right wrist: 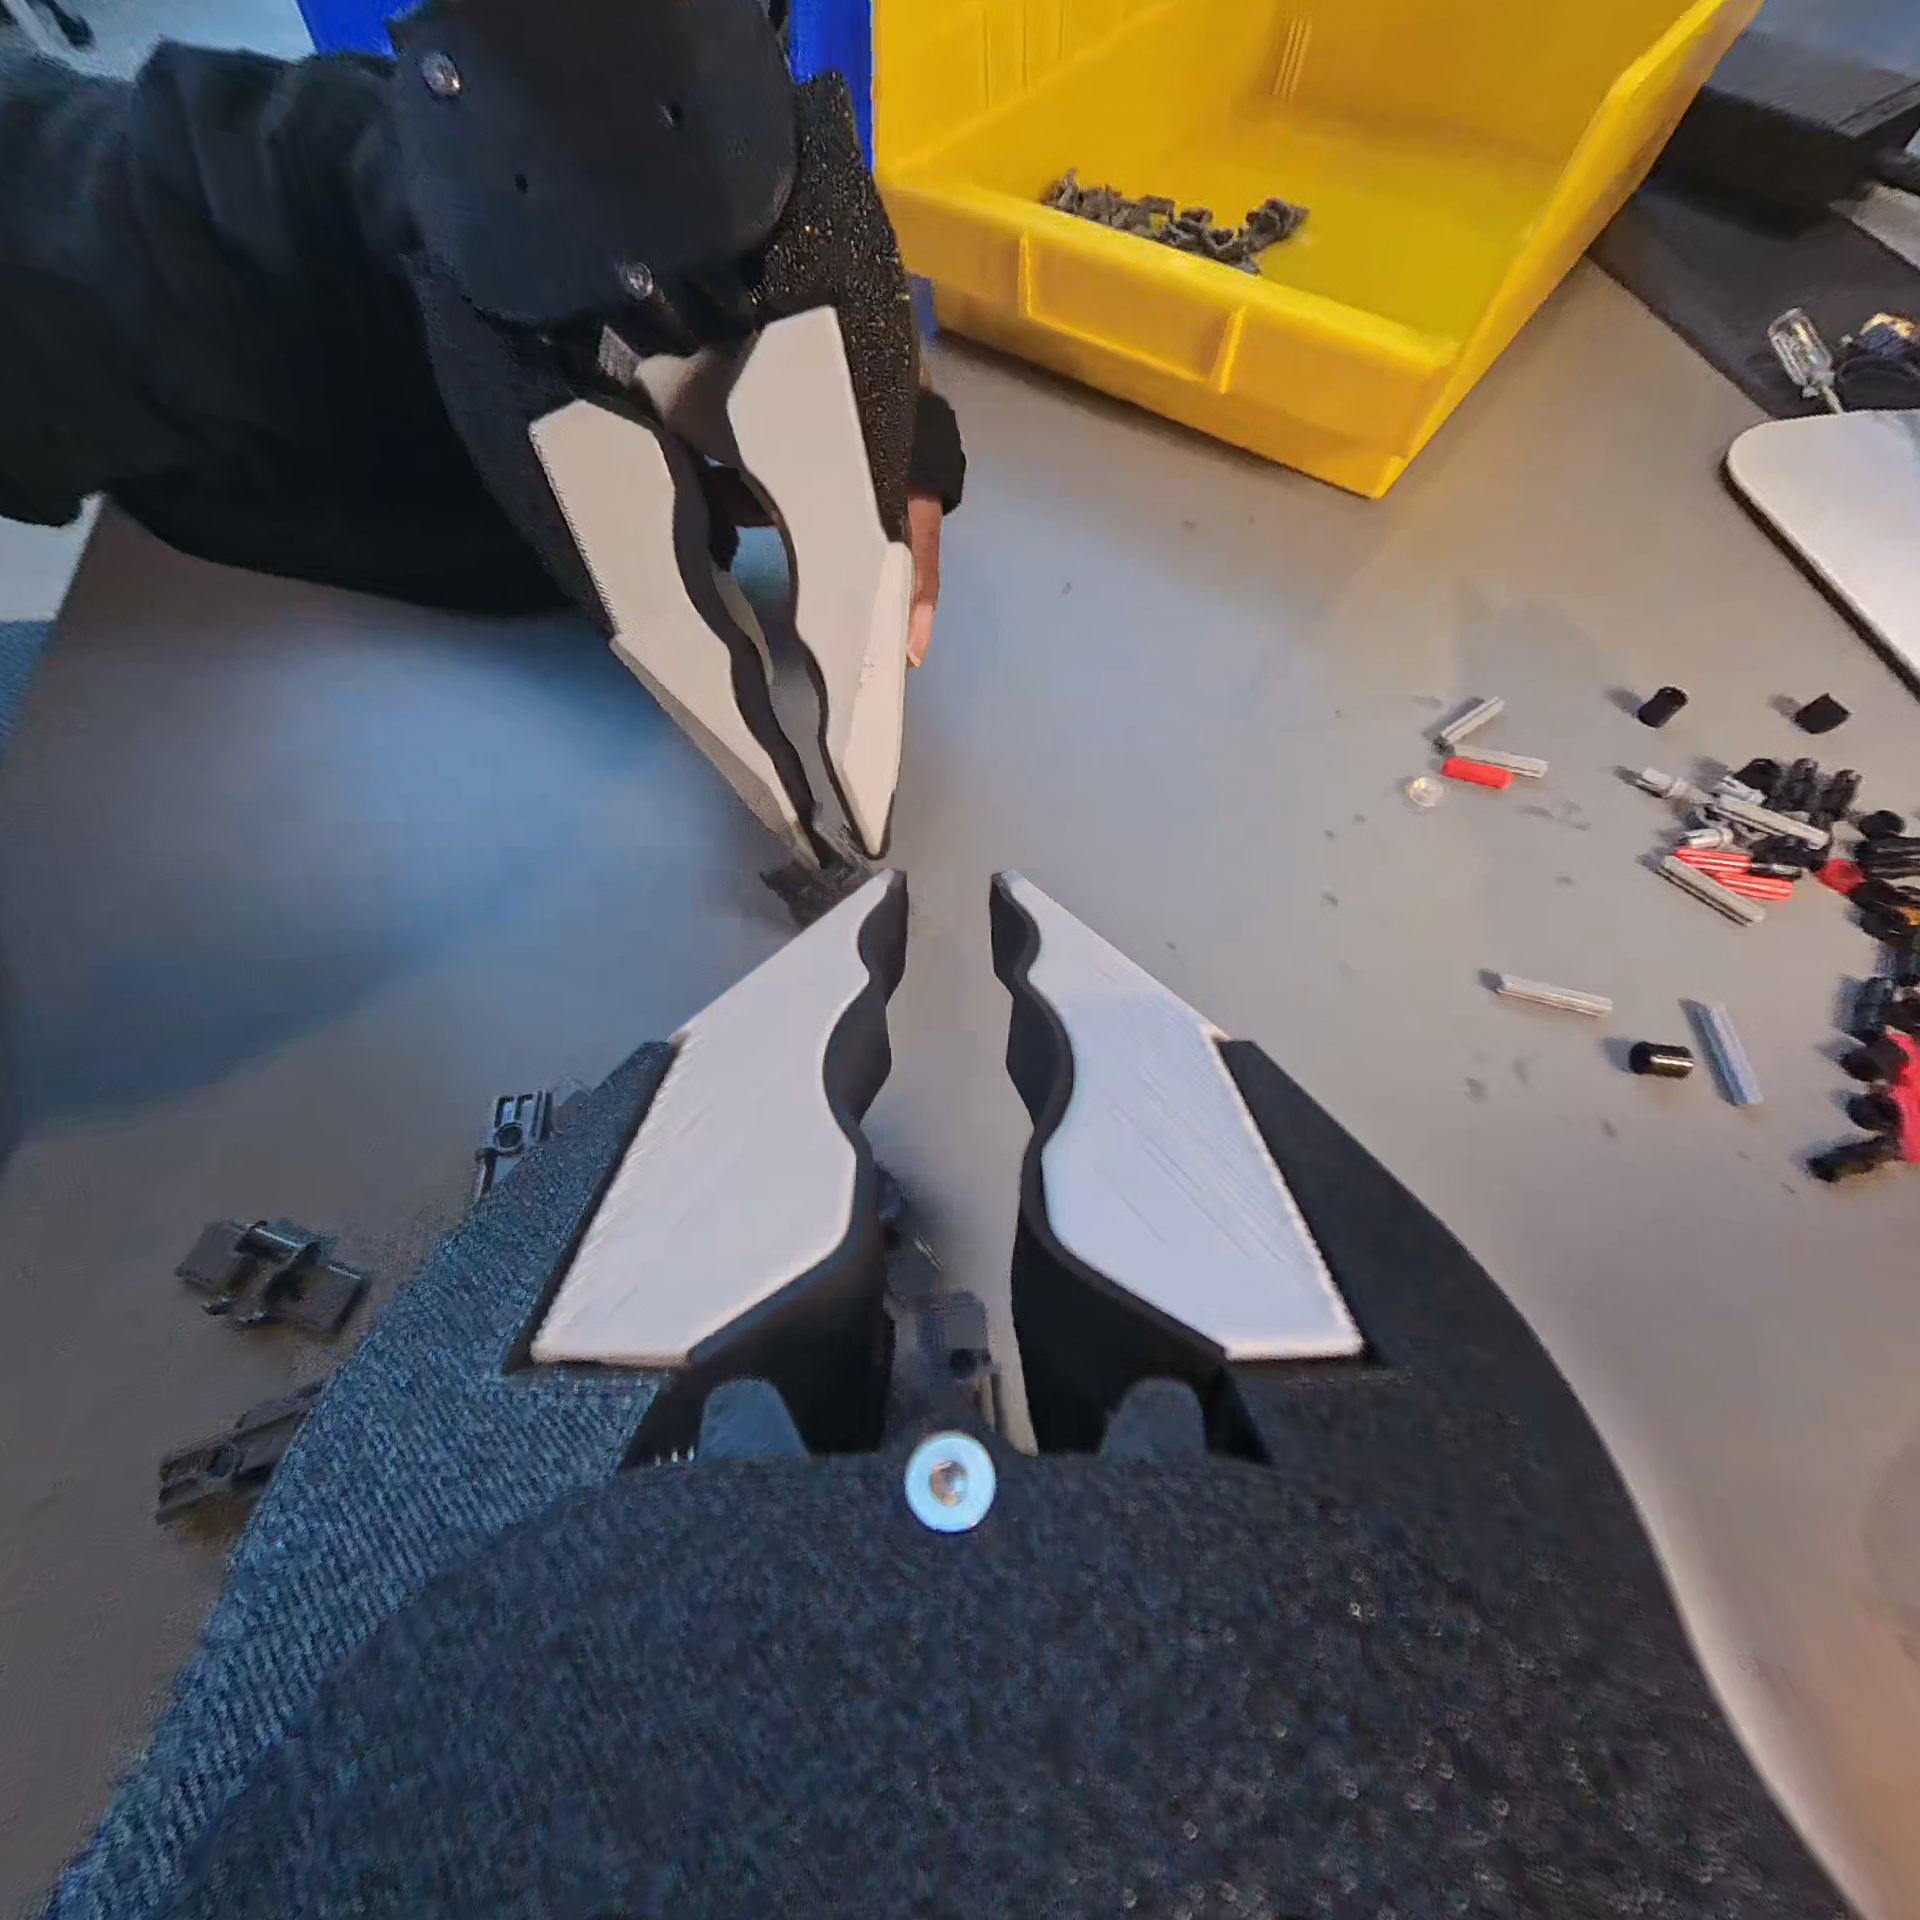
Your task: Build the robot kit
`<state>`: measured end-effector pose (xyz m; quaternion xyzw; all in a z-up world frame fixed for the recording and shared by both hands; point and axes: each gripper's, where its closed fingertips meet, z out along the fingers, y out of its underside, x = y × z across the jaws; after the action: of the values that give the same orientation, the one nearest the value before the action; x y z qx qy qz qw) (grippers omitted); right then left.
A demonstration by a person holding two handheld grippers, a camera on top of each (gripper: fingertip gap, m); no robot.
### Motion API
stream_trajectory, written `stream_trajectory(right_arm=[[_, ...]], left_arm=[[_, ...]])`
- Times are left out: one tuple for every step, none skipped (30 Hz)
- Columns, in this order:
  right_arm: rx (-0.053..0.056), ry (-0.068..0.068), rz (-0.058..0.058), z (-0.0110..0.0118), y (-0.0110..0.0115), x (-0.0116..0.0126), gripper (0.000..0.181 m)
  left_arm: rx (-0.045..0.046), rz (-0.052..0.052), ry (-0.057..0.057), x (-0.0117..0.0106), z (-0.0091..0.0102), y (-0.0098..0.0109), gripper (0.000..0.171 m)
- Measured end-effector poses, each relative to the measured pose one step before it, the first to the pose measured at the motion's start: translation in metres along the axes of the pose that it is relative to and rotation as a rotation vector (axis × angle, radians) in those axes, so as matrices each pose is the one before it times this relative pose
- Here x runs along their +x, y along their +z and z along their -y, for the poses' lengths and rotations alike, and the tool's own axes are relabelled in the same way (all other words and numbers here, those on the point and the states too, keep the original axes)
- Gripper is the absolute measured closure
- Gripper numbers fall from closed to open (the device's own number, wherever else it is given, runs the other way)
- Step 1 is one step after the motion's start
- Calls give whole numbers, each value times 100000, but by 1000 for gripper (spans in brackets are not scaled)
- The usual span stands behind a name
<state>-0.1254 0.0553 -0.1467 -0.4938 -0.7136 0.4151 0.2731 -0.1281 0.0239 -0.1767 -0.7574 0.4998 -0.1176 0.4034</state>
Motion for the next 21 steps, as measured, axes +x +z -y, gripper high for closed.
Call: stream_trajectory(right_arm=[[-1431,-675,-568,-225,54,37,166],[-1394,-421,-29,-230,74,-22,166],[-1221,-151,177,-224,91,-51,165],[-1261,-67,584,-246,97,-104,165],[-1195,-238,681,-214,99,-155,165],[-1353,-415,634,-226,82,-157,165],[-1194,-650,786,-168,90,-198,164],[-956,-727,874,-125,84,-243,164],[-1032,-762,722,-131,84,-227,164],[-1074,-959,153,-126,92,-160,163],[-1049,-938,-21,-135,89,-131,163],[-844,-643,98,-90,72,-133,163],[-786,-463,236,-61,51,-124,163],[-401,-590,321,2,25,-143,163],[-225,-478,328,40,5,-137,163],[-359,-284,281,2,-11,-108,163],[-427,-352,278,-18,-29,-89,163],[-622,-479,739,-74,-31,-172,163],[-611,-460,263,-82,-10,-80,163],[-542,-468,78,-72,-5,-54,163],[-665,-347,221,-101,3,-69,163]], left_arm=[[-2347,-38,1966,142,-354,120,166],[-1947,3,1492,89,-295,50,166],[-1451,-774,596,139,-262,-15,166],[-970,-990,278,137,-233,-85,166],[-914,-1085,315,157,-259,-116,166],[-1108,-1739,80,251,-331,-96,166],[-755,-1776,-369,246,-285,-86,167],[116,-1512,-649,181,-131,-160,168],[-270,-1903,-1081,230,-155,-237,164],[-340,-2312,-2054,254,-193,-290,160],[518,-2442,-2714,239,-131,-344,152],[1934,-2229,-2800,190,9,-393,148],[2508,-2480,-2694,217,99,-403,146],[2471,-1462,-2310,53,155,-362,146],[2726,302,-1209,-175,277,-309,146],[2875,888,-540,-228,393,-186,147],[2444,357,-762,-124,425,-28,147],[1766,206,-934,-81,382,174,147],[746,634,-979,-107,275,346,147],[-552,537,-1079,-75,86,443,147],[-719,1065,-1123,-168,51,460,147]])
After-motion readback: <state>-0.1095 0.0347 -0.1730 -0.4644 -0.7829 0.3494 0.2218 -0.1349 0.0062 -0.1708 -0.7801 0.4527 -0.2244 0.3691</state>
